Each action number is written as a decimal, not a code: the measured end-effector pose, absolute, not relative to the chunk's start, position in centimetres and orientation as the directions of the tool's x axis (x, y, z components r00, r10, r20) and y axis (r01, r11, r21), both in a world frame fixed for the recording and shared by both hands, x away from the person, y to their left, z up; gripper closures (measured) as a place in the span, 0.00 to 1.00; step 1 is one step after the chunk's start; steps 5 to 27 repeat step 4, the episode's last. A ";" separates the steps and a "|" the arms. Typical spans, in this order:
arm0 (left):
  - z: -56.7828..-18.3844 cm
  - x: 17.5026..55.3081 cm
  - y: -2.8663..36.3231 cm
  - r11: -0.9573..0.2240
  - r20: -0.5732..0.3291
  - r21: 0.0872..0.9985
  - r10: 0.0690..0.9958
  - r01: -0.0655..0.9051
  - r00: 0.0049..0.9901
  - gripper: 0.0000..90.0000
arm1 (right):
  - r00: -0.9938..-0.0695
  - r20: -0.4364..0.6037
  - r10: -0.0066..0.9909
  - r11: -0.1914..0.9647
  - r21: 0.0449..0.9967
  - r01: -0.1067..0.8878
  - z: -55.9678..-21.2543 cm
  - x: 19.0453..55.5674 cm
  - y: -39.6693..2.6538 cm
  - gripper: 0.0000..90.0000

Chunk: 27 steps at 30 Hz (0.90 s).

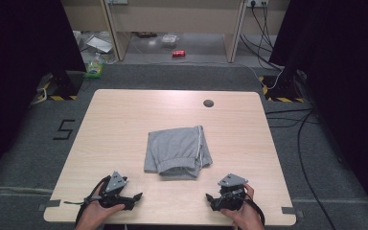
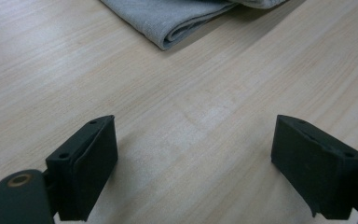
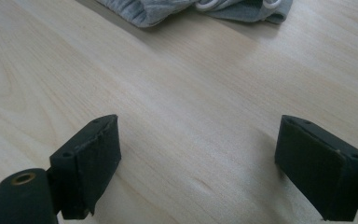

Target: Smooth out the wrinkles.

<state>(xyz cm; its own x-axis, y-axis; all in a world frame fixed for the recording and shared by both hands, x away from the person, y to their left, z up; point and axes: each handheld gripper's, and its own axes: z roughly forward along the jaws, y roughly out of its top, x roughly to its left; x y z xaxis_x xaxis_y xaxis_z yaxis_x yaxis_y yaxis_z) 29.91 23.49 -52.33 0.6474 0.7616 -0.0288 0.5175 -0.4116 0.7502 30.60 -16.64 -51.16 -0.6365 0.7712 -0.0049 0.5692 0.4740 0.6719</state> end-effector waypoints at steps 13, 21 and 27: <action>-52.3 29.9 23.5 -0.410 -0.029 0.751 0.763 0.517 0.646 0.15 | -0.637 -0.004 0.771 0.473 0.673 0.568 -51.2 30.6 -16.6 0.16; -52.3 29.9 23.5 -0.410 -0.029 0.751 0.763 0.517 0.646 0.15 | -0.637 -0.004 0.771 0.473 0.673 0.568 -51.2 30.6 -16.6 0.16; -52.3 29.9 23.5 -0.410 -0.029 0.751 0.763 0.517 0.646 0.15 | -0.637 -0.004 0.771 0.473 0.673 0.568 -51.2 30.6 -16.6 0.16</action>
